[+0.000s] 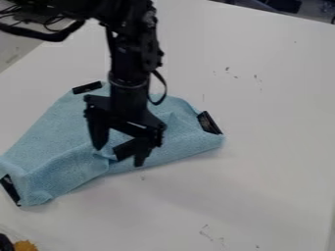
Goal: Unfold the blue cloth from top left to bottom right
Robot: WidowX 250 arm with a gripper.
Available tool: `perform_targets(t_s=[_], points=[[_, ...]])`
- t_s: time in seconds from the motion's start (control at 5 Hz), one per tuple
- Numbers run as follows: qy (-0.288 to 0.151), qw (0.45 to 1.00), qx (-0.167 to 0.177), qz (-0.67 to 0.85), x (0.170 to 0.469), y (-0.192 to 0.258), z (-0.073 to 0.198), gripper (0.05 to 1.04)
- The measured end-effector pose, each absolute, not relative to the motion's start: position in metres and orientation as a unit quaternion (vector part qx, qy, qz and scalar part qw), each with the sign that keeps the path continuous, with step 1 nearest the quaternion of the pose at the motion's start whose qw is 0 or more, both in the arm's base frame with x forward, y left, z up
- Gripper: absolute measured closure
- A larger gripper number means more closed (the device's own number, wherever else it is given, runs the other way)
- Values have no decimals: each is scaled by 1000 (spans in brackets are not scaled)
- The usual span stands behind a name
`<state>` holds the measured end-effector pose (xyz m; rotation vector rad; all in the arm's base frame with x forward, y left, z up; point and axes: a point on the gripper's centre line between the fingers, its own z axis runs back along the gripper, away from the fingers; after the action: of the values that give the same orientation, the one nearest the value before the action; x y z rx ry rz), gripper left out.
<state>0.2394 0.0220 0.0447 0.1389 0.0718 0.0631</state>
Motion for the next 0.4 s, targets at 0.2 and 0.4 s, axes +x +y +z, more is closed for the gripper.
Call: perform_targets(t_s=[0.2,0.4], points=[[4,998,63,18,250,19,44,83],[-1,998,62,11,261,23,45,83]])
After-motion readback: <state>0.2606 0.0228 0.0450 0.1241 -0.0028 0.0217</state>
